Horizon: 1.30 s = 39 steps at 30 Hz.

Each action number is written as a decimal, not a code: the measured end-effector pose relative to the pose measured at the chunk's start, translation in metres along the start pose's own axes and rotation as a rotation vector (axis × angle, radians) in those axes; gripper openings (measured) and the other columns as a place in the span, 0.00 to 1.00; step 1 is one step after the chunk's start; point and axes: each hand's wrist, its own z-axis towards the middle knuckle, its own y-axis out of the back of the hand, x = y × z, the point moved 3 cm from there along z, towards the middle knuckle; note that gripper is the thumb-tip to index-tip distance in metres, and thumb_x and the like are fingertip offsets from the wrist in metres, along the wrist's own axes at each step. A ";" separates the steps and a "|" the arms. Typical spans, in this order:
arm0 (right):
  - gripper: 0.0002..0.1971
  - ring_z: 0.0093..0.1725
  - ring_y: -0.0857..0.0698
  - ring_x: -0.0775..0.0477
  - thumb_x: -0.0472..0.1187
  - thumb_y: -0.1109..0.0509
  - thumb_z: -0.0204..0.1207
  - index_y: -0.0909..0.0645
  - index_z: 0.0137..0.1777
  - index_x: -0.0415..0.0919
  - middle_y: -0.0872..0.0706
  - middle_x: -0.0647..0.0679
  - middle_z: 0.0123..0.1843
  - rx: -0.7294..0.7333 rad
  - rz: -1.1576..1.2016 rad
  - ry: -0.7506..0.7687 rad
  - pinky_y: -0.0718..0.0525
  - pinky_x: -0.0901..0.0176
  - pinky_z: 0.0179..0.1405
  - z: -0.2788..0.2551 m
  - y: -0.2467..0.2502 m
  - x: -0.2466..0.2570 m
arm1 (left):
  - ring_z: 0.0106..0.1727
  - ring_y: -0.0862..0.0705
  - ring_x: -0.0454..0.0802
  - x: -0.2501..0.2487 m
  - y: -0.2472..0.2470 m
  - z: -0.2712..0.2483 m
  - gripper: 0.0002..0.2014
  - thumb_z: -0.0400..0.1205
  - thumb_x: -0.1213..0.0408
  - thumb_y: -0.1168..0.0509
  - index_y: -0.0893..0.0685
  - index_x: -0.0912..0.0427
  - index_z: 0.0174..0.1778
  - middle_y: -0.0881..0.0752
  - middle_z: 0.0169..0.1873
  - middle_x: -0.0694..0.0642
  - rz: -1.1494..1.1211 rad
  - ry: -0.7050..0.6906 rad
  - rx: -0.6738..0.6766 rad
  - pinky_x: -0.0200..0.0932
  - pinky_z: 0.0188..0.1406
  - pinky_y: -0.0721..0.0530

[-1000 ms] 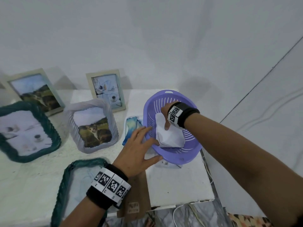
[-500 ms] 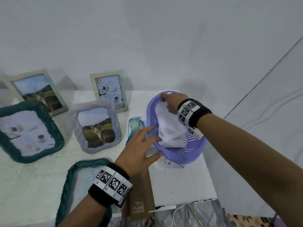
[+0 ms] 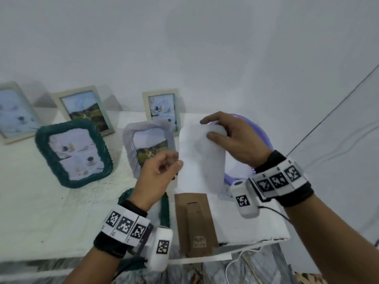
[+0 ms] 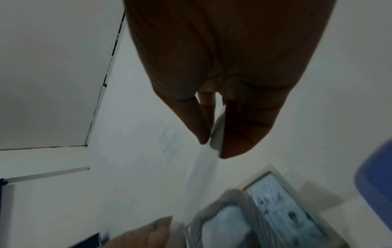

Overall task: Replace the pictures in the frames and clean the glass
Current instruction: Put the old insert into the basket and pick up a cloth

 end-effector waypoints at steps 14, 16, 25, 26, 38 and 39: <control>0.11 0.35 0.13 0.49 0.30 0.32 0.79 0.21 0.59 0.39 0.13 0.36 0.39 -0.028 0.392 -0.453 0.14 0.55 0.26 -0.093 -0.180 -0.024 | 0.38 0.14 0.40 0.075 0.123 -0.090 0.03 0.82 0.64 0.29 0.12 0.53 0.49 0.11 0.38 0.46 0.325 0.172 -0.016 0.34 0.39 0.16; 0.11 0.39 0.11 0.44 0.29 0.33 0.79 0.22 0.60 0.37 0.12 0.33 0.41 -0.016 0.383 -0.488 0.11 0.50 0.28 -0.100 -0.191 -0.028 | 0.44 0.15 0.38 0.087 0.138 -0.095 0.05 0.82 0.61 0.29 0.14 0.49 0.53 0.12 0.45 0.43 0.495 0.109 -0.013 0.32 0.45 0.19; 0.17 0.36 0.18 0.52 0.41 0.29 0.77 0.23 0.65 0.44 0.18 0.48 0.34 0.041 -0.026 -0.517 0.15 0.56 0.40 -0.108 -0.218 -0.039 | 0.64 0.22 0.47 0.134 0.149 -0.111 0.17 0.83 0.49 0.41 0.19 0.45 0.66 0.18 0.62 0.43 0.731 -0.138 0.125 0.55 0.63 0.23; 0.18 0.35 0.21 0.55 0.42 0.30 0.78 0.24 0.67 0.45 0.20 0.51 0.34 0.062 -0.097 -0.501 0.20 0.64 0.37 -0.108 -0.219 -0.036 | 0.64 0.22 0.47 0.136 0.148 -0.112 0.17 0.83 0.49 0.41 0.18 0.45 0.65 0.18 0.62 0.42 0.730 -0.154 0.109 0.55 0.63 0.23; 0.17 0.41 0.25 0.56 0.46 0.34 0.80 0.22 0.68 0.43 0.23 0.53 0.45 0.164 -0.390 -0.329 0.21 0.62 0.48 -0.111 -0.230 -0.024 | 0.63 0.23 0.47 0.142 0.147 -0.114 0.15 0.83 0.52 0.41 0.14 0.44 0.61 0.18 0.61 0.42 0.744 -0.254 0.024 0.53 0.56 0.24; 0.17 0.41 0.25 0.55 0.46 0.34 0.80 0.21 0.67 0.43 0.24 0.53 0.44 0.164 -0.393 -0.318 0.20 0.61 0.47 -0.111 -0.230 -0.025 | 0.63 0.23 0.46 0.142 0.146 -0.114 0.15 0.83 0.51 0.41 0.14 0.44 0.61 0.18 0.61 0.42 0.741 -0.252 0.023 0.53 0.56 0.25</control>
